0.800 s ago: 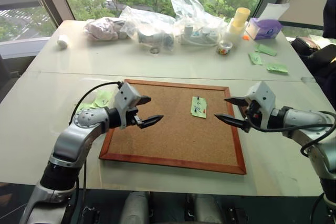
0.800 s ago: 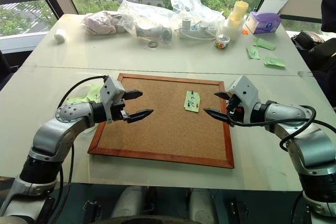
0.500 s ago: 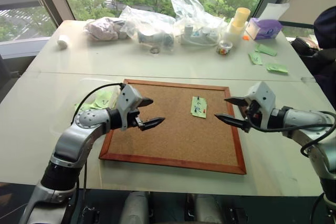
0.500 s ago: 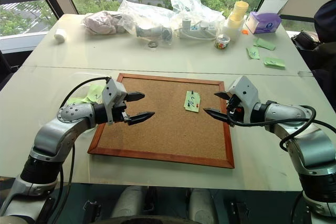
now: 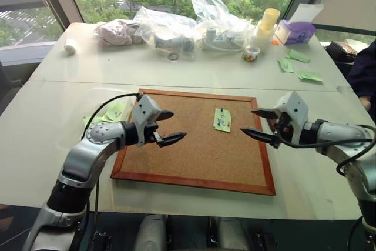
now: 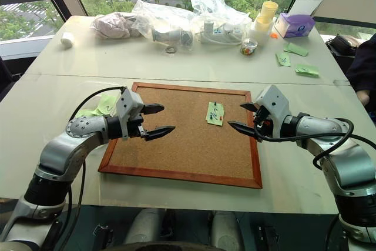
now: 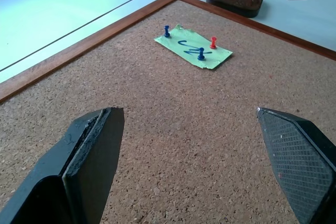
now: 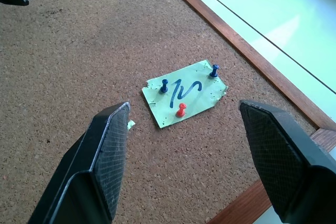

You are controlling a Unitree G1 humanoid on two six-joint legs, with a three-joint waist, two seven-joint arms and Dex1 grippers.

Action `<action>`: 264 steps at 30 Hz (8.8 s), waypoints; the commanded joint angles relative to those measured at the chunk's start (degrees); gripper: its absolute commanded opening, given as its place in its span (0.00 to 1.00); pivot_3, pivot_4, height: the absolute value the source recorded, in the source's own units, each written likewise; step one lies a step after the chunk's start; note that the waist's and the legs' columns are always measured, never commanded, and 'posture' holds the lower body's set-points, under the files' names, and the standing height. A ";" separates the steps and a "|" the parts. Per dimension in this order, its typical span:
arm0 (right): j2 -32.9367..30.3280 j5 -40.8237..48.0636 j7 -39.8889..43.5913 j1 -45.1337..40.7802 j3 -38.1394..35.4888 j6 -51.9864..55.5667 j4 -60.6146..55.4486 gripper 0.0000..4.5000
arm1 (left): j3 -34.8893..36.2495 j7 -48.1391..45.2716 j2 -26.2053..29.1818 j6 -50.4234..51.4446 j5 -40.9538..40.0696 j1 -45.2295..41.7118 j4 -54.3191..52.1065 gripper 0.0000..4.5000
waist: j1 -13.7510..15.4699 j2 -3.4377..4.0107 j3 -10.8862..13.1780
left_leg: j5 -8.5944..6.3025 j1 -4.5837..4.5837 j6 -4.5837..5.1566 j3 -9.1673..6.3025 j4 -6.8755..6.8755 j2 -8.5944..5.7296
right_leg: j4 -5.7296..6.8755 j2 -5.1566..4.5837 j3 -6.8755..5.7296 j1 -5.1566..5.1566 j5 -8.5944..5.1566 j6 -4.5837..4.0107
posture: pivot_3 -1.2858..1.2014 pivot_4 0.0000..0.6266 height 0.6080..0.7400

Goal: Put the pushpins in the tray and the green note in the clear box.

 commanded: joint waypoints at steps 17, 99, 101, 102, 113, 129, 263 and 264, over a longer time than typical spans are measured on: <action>7.34 -2.56 -5.80 -10.92 6.39 2.68 6.29 0.76 | -10.28 2.60 -10.73 -14.75 12.39 -4.57 18.42 0.01 | -0.06 0.02 -0.01 | 0.01 0.02 0.00 0.06 0.04 -0.01 | 0.03 0.04 0.00 0.01 0.00 -0.01 | 0.52 0.24 1.00; 9.97 -8.43 -13.88 -6.73 -9.65 1.01 26.74 0.85 | -12.18 3.07 -12.13 -16.91 16.18 1.31 20.47 0.00 | -0.39 0.74 -0.63 | -0.05 0.38 0.11 0.03 -0.04 0.02 | -0.01 -0.07 0.03 0.33 0.00 -0.01 | 0.52 0.24 1.00; 9.85 -7.98 -13.62 -6.94 -9.64 1.38 25.39 0.99 | -12.21 3.01 -12.06 -16.95 16.19 1.34 20.47 0.00 | -0.42 0.74 -0.63 | -0.05 0.38 0.11 0.03 -0.05 0.02 | -0.01 -0.07 0.03 0.32 0.00 -0.01 | 0.52 0.24 1.00; 9.81 -7.81 -13.50 -6.99 -9.59 1.56 24.83 0.99 | -12.23 2.99 -12.04 -16.98 16.20 1.35 20.47 0.00 | -0.44 0.74 -0.63 | -0.05 0.38 0.11 0.03 -0.05 0.02 | -0.01 -0.07 0.03 0.32 0.00 -0.01 | 0.52 0.24 1.00; 14.04 -3.74 -11.47 -7.76 0.08 7.93 9.30 0.99 | -12.19 3.10 -12.22 -17.34 16.35 0.82 21.07 0.00 | -0.44 0.75 -0.64 | -0.08 0.38 0.16 -0.02 -0.05 0.08 | -0.03 -0.07 0.03 0.32 0.00 -0.02 | 0.52 0.24 1.00; 17.78 -8.18 -12.42 -7.07 9.92 3.40 11.36 0.48 | -11.91 3.49 -11.89 -16.99 16.26 1.58 20.10 0.00 | -0.46 0.75 -0.64 | -0.11 0.33 0.20 -0.01 -0.05 0.05 | -0.04 -0.10 0.03 0.28 0.00 -0.02 | 0.52 0.24 1.00; 9.84 -9.44 -12.55 -4.92 -2.28 1.49 7.55 0.01 | -7.34 -10.13 -2.08 -12.03 11.47 -10.23 18.41 0.00 | -1.28 0.59 -0.56 | -0.13 -0.03 0.24 0.02 -0.05 0.01 | -0.07 -0.10 0.02 -0.07 0.00 -0.01 | 0.52 0.24 1.00; 9.51 -9.82 -12.72 -4.60 -2.90 0.81 9.01 0.01 | -7.13 -10.47 -2.01 -11.74 11.09 -10.54 18.29 0.00 | -1.33 0.59 -0.55 | -0.13 -0.03 0.24 0.03 -0.05 0.01 | -0.08 -0.10 0.02 -0.07 0.00 -0.01 | 0.52 0.24 1.00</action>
